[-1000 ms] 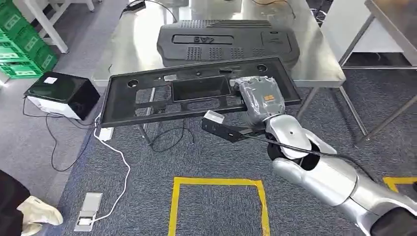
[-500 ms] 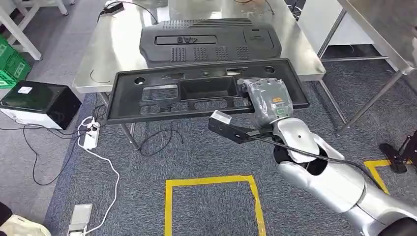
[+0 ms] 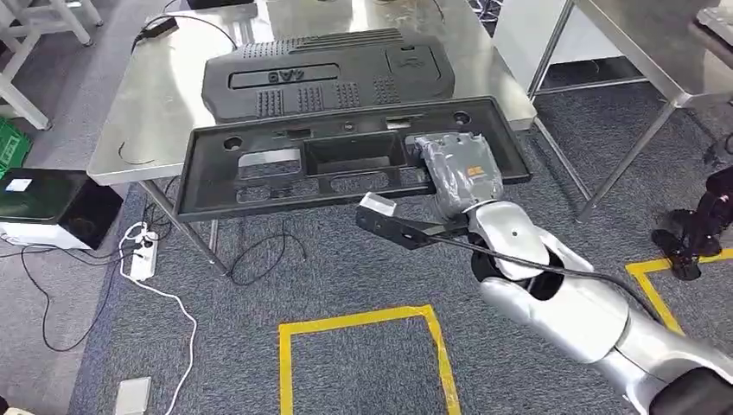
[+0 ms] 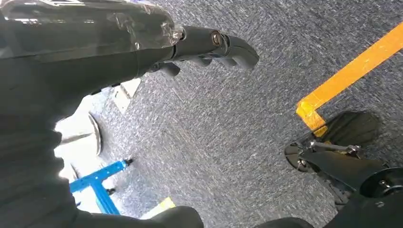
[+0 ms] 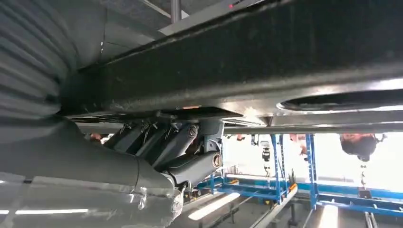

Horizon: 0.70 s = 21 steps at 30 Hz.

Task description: Take the parts from the cabinet and place them on the table.

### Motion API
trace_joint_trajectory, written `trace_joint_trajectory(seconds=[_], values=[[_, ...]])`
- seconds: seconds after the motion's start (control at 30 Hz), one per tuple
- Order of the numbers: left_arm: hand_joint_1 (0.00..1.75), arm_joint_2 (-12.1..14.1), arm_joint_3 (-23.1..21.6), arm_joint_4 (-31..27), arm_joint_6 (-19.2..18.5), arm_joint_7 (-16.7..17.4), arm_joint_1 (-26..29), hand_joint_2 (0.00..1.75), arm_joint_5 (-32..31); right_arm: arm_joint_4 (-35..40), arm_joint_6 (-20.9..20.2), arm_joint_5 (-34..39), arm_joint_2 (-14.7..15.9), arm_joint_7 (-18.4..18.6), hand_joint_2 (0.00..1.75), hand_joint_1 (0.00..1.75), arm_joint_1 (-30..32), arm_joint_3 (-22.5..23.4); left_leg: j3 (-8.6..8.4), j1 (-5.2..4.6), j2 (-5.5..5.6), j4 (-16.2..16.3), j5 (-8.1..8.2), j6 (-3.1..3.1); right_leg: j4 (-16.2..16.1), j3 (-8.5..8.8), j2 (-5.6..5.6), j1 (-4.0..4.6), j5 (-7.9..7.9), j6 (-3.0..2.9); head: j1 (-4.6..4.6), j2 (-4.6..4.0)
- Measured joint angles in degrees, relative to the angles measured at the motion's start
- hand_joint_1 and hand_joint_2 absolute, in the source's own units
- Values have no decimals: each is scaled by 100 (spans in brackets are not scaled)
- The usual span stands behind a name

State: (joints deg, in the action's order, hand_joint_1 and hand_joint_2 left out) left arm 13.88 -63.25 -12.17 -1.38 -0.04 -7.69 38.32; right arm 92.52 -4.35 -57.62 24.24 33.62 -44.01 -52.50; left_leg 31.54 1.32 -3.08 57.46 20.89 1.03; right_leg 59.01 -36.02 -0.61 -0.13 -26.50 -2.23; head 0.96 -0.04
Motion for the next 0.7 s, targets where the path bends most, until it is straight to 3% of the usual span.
trace_joint_trajectory(seconds=[0.1, 0.13, 0.17, 0.2, 0.23, 0.33, 0.37, 0.4, 0.47, 0.5, 0.53, 0.57, 0.6, 0.7], values=[[0, 0, 0, 0, 11, 0, 1, 175, -4, 0, 0, -2, 0, -2, 175, 175, 0, 0, -9, 10, 3, -27, -6, 145, 4, -3, -4, 3, 0, -1, 17, 0], [0, 33, 0, 2, 18, 0, 3, 175, -7, 0, 2, 0, -7, -4, 175, 175, -2, 0, -6, -12, 1, -5, 9, 134, -66, 23, -49, -48, 57, 53, 4, 0], [0, 28, 0, -2, 17, -7, 1, 175, -9, 2, 7, -2, -13, -7, 175, 175, -13, 2, -85, -2, 0, -201, -70, 11, -174, 114, -50, -35, 97, 90, 26, 0], [0, 22, 0, -4, 22, -9, -3, 175, -11, -2, 11, -4, -9, -7, 175, 175, 3, 22, -265, 51, -6, -488, -217, 7, -188, 135, -25, -32, 93, 95, 85, 0], [0, 22, 0, -4, 22, -9, -11, 175, -13, -4, 11, -9, -9, -9, 175, 175, -21, 24, -333, 50, -3, -598, -263, 8, -80, 93, 18, -36, 18, 119, 35, 0], [0, 20, -2, -4, 22, -9, -13, 175, -24, -13, 24, 0, -11, -17, 175, 175, -9, 24, -341, 89, -13, -617, -272, 45, 1093, -530, 55, -111, -492, 218, -64, 0], [0, 15, 0, -4, 22, -9, -8, 175, -26, -24, 24, 0, -9, -15, 175, 175, 7, 24, -341, 114, -12, -595, -250, 80, 1329, -676, 53, -145, -508, 267, -89, 2], [0, 13, -2, -6, 20, -9, 0, 175, -26, -31, 22, 0, -9, -17, 175, 175, 15, 18, -342, 159, -10, -551, -214, 135, 1279, -683, 50, -189, -375, 336, -109, 0], [0, 2, -2, -7, 20, -9, 1, 175, -28, -44, 24, 0, -9, -17, 175, 175, 15, 17, -328, 282, -9, -375, -77, 275, 530, -337, 18, -306, 113, 488, -159, 2], [0, 4, -2, -7, 20, -9, 0, 175, -28, -46, 24, 0, -9, -17, 175, 175, 9, 18, -298, 331, -14, -215, 33, 368, 85, -153, -44, -374, 250, 605, -216, 0], [0, 59, -2, 6, 31, -7, -4, 175, -28, -61, 26, 0, -11, -17, 175, 175, 6, 9, -217, 294, -20, -131, 105, 449, 257, -185, 1, -314, 38, 621, -310, 0], [0, 46, -2, -11, 24, -11, -11, 175, -33, -55, 35, 2, -13, -33, 175, 175, 1, 11, -176, 297, -26, 56, 204, 513, 224, -210, 58, -329, 19, 463, -368, 2], [0, 44, -2, -11, 28, -13, -25, 175, -31, -61, 37, 0, -13, -28, 175, 175, 20, 13, -203, 296, -20, 13, 205, 515, 292, -231, 55, -319, -33, 374, -262, 0], [0, 39, -2, -13, 28, -15, -25, 175, -31, -70, 37, -2, -13, -33, 175, 175, 10, 13, -269, 341, -2, 26, 248, 555, 350, -234, 116, -277, -93, 212, -113, 0]])
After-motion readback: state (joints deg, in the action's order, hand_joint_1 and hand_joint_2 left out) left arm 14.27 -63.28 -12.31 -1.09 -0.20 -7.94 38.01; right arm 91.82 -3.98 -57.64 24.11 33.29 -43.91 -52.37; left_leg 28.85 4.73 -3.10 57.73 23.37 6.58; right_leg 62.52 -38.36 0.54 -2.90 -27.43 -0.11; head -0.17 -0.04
